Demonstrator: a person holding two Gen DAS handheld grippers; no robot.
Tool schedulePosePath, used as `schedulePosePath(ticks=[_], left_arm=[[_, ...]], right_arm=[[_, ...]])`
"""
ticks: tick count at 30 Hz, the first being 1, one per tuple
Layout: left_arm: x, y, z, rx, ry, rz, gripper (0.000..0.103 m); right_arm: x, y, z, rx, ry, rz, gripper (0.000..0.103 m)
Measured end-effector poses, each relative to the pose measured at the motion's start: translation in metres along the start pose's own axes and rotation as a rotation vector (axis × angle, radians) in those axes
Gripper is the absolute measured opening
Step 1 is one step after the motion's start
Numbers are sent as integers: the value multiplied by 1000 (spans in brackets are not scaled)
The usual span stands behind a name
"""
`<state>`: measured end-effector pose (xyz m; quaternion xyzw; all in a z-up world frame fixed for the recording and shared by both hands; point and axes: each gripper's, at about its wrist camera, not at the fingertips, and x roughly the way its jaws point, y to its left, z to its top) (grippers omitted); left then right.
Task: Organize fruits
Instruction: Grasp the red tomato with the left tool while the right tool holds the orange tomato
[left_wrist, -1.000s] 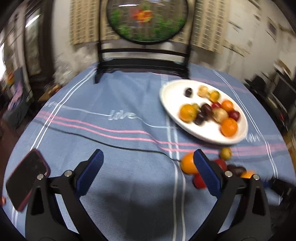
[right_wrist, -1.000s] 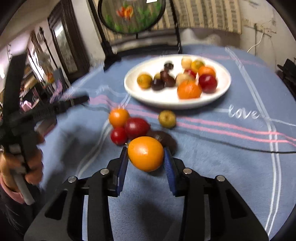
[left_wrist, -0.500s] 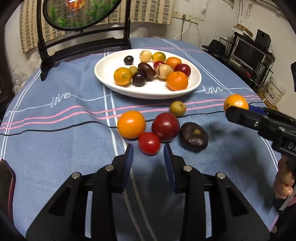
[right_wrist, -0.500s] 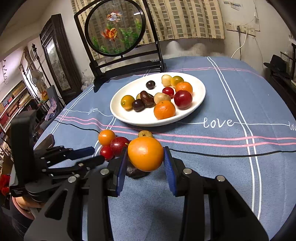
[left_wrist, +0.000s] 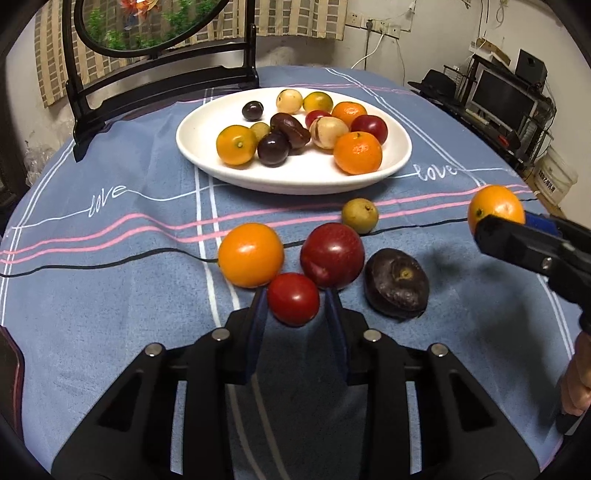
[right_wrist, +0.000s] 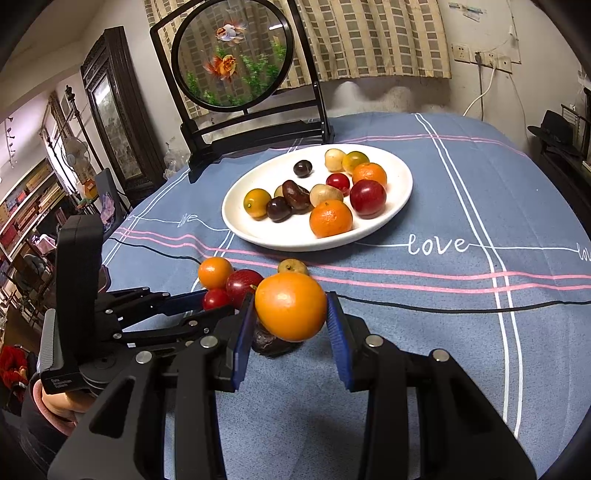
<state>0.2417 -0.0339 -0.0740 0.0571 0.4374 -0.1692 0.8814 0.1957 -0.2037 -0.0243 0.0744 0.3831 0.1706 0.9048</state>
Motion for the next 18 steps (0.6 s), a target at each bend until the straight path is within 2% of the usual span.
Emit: schedulePosePath(ticks=[7, 13, 18], left_arm=[[1, -3, -2, 18, -7, 31, 28], [-12, -1, -5, -21, -35, 17, 28], [-42, 0, 12, -9, -99, -70, 28]], right_arm=[[0, -1, 0, 1, 0, -4, 38], [0, 0, 0, -10, -8, 11, 38], [-2, -8, 11, 9, -44, 63, 39]])
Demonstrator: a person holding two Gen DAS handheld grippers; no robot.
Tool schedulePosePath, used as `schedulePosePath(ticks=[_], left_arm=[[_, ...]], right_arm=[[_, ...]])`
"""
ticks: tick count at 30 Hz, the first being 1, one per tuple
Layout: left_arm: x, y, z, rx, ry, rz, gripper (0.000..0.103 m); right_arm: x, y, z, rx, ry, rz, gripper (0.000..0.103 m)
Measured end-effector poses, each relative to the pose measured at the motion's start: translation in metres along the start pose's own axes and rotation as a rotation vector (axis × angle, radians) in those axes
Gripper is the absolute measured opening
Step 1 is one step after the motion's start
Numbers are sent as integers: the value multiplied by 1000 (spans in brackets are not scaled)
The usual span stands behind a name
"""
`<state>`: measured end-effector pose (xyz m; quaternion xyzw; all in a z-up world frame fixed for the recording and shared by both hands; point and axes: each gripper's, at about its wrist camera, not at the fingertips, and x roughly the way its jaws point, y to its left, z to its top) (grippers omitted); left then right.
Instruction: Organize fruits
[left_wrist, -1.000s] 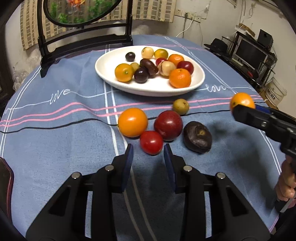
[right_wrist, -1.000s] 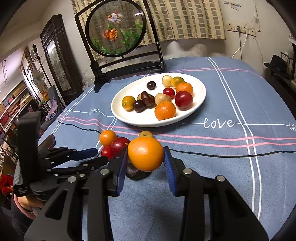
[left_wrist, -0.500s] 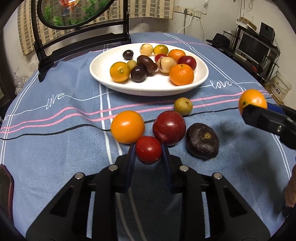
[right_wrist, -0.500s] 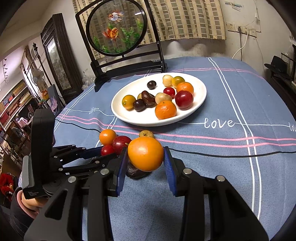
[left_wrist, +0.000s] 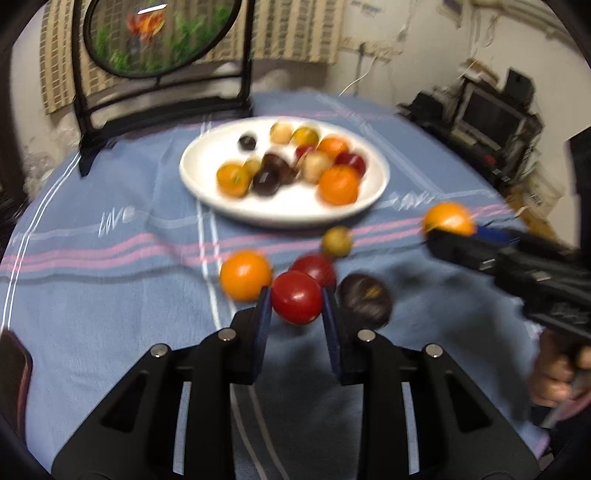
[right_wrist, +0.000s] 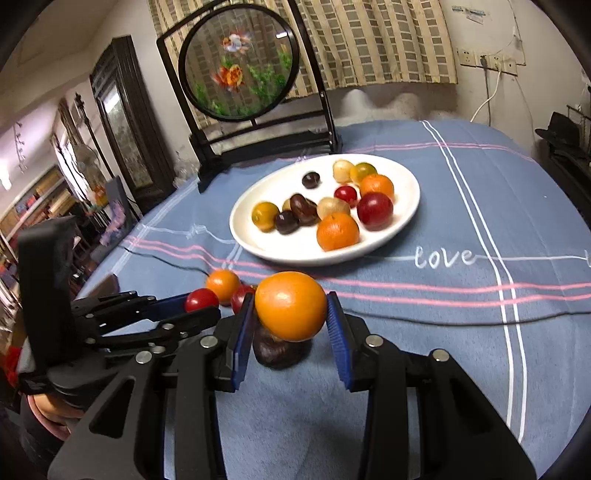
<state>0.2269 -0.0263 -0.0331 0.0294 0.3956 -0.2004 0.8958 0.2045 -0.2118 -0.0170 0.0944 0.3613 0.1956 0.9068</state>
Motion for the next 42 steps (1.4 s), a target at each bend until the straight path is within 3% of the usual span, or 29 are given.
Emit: schedulePosePath(ticks=[5, 10, 15, 16, 17, 19, 20, 22, 24, 27, 33, 40, 42], left_arm=[[4, 12, 55, 12, -46, 23, 28], [61, 29, 115, -7, -34, 77, 28], [107, 41, 131, -28, 28, 107, 28], [109, 41, 132, -20, 31, 121, 33], [109, 41, 133, -14, 32, 134, 61], [95, 40, 131, 1, -13, 199, 92], [82, 39, 129, 8, -53, 231, 92], [66, 41, 123, 4, -55, 234, 92], [42, 46, 108, -40, -64, 216, 93], [14, 51, 71, -91, -77, 174, 95], [2, 64, 20, -173, -55, 152, 95], [3, 63, 17, -161, -58, 158, 95], [1, 60, 17, -141, -67, 168, 95]], right_arm=[[14, -9, 32, -14, -42, 1, 39], [50, -25, 68, -31, -73, -48, 39], [91, -40, 87, -34, -30, -69, 39], [96, -40, 89, -42, -25, -69, 42], [96, -40, 90, -52, -30, -76, 47], [89, -35, 89, -75, -46, -70, 47], [84, -32, 88, -83, -49, -64, 47], [69, -24, 81, -103, -52, -39, 48], [55, -16, 70, -149, -32, 18, 59], [36, 6, 38, -286, 27, 74, 60], [47, 36, -4, -444, 149, 46, 60], [71, 35, -20, -465, 264, 3, 60], [78, 37, -26, -475, 293, -8, 52]])
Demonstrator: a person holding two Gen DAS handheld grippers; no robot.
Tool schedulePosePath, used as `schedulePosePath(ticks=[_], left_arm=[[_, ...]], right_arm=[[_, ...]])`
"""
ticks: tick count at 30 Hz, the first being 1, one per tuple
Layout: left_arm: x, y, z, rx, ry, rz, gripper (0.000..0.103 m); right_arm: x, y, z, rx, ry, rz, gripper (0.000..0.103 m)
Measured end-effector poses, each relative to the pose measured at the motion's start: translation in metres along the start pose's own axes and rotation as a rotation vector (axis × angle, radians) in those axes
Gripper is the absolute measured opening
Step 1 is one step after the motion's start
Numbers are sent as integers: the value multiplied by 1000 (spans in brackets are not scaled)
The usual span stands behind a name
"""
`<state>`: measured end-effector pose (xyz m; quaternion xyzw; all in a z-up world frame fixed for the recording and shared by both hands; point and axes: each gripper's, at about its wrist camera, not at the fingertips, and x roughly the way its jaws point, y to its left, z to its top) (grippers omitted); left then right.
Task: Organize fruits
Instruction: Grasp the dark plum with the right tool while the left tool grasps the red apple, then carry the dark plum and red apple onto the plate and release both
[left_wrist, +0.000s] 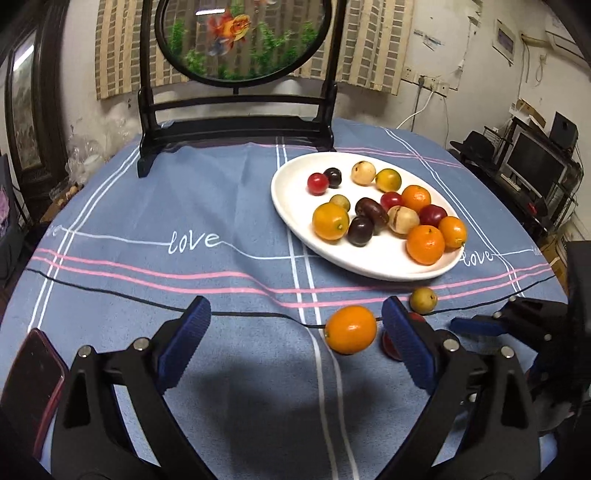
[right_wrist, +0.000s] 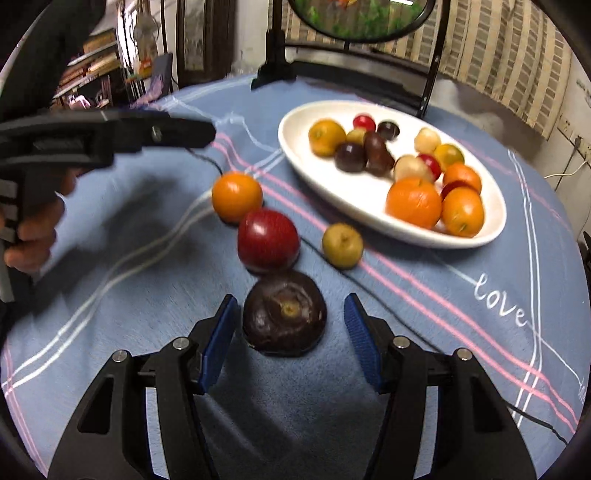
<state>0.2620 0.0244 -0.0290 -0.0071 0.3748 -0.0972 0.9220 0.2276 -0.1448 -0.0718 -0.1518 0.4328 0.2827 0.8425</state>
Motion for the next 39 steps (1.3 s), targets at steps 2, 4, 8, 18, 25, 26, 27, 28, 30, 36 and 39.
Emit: schedulePosePath(ticks=[2, 4, 8, 18, 25, 26, 27, 28, 30, 36, 39], left_arm=[[-2, -4, -1, 17, -8, 5, 95], [-3, -10, -3, 43, -12, -15, 94], [-3, -43, -11, 172, -18, -93, 75], [26, -98, -30, 369, 60, -104, 46], [36, -99, -30, 389, 65, -33, 43], [38, -100, -30, 392, 65, -23, 41], [38, -99, -30, 394, 65, -13, 41], [38, -98, -29, 385, 66, -18, 40], [38, -94, -26, 362, 73, -31, 40], [26, -93, -20, 333, 48, -64, 40], [17, -91, -10, 317, 20, -88, 40]], right_arm=[[-1, 1, -1, 6, 3, 22, 44], [-10, -1, -6, 13, -11, 12, 44], [-50, -36, -9, 163, -126, -11, 44], [-75, -69, -20, 298, -187, -11, 44], [-77, -64, -17, 284, -193, -7, 44], [-77, -64, -17, 286, -192, -8, 44], [-77, -65, -18, 289, -190, -8, 44], [-76, -65, -18, 291, -189, -9, 44], [-76, -65, -18, 292, -190, -10, 44], [-73, -68, -18, 301, -204, 0, 44], [-73, -72, -17, 333, -220, 32, 44]])
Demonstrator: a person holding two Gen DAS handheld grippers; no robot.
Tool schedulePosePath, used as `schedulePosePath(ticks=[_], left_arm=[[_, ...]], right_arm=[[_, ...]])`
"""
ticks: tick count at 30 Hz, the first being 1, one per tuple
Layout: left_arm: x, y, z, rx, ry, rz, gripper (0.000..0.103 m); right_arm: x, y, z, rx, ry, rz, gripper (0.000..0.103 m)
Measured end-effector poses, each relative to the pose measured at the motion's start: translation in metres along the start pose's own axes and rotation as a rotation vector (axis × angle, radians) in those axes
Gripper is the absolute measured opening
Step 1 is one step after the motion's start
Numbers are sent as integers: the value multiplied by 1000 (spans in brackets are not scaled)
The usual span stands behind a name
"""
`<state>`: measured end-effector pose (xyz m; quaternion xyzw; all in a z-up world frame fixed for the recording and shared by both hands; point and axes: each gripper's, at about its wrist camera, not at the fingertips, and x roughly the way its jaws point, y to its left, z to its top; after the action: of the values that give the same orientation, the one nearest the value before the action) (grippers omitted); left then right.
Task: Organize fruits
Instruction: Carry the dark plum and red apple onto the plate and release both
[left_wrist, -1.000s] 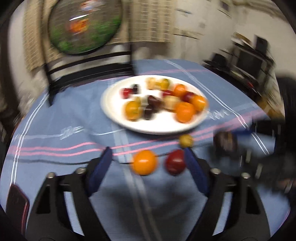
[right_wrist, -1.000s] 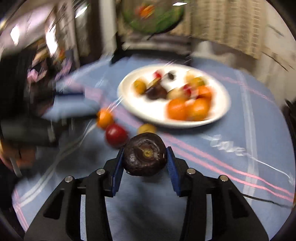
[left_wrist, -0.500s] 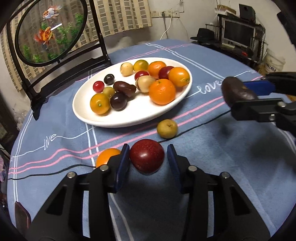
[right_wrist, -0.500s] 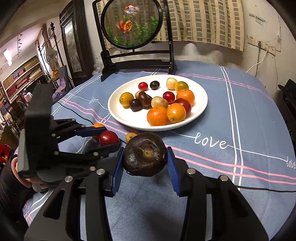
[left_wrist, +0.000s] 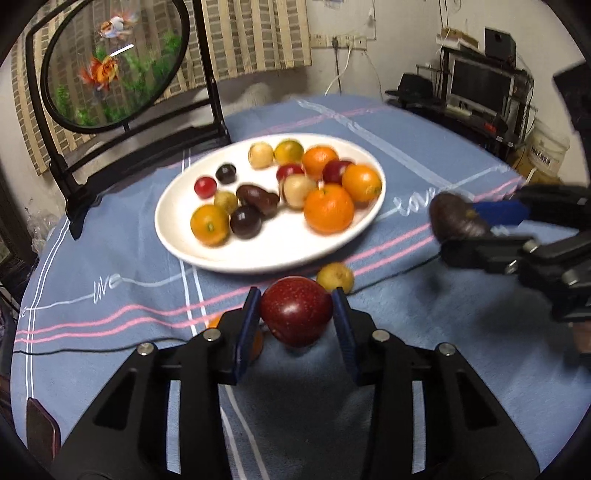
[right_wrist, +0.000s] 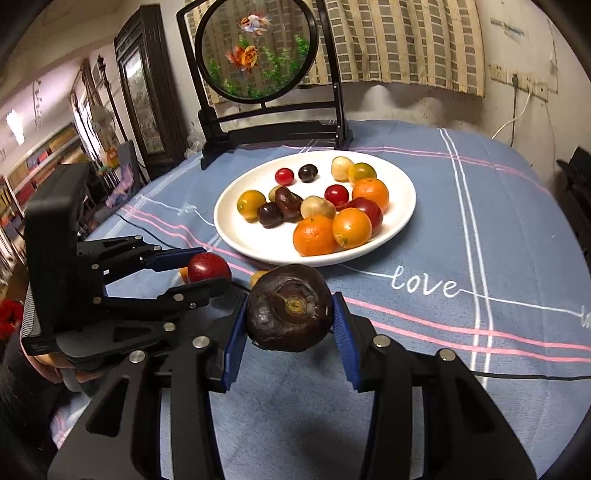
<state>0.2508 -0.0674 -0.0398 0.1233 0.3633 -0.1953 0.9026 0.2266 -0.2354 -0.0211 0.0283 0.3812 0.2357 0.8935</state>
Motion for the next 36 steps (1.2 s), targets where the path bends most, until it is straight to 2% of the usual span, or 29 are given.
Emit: schedulePosePath(ticks=[6, 11, 15, 21, 22, 24, 25, 27, 29, 32, 36], left_arm=[[-3, 22, 34, -7, -40, 23, 40], [4, 61, 71, -111, -73, 30, 40], [34, 88, 94, -199, -41, 37, 40], [85, 100, 107, -196, 24, 85, 40], [88, 100, 107, -193, 33, 98, 41], [85, 102, 105, -195, 42, 123, 69], [79, 103, 104, -199, 21, 139, 85], [56, 106, 98, -197, -32, 173, 85], [31, 108, 88, -204, -49, 181, 85], [0, 106, 61, -211, -60, 196, 88], [-26, 101, 15, -269, -73, 225, 92]], right_arm=[[5, -1, 19, 30, -63, 11, 45], [16, -9, 49, 87, -149, 11, 45], [40, -14, 69, 92, -157, -17, 45], [82, -19, 89, 54, -126, -80, 45], [88, -20, 91, 43, -113, -90, 45], [89, -16, 92, 16, -114, -111, 52], [83, -12, 90, -1, -124, -116, 57], [71, -7, 86, -25, -140, -104, 58], [56, 1, 77, -45, -136, -93, 58], [40, 15, 52, -71, -70, -40, 58], [40, 35, 24, -109, 21, -34, 58]])
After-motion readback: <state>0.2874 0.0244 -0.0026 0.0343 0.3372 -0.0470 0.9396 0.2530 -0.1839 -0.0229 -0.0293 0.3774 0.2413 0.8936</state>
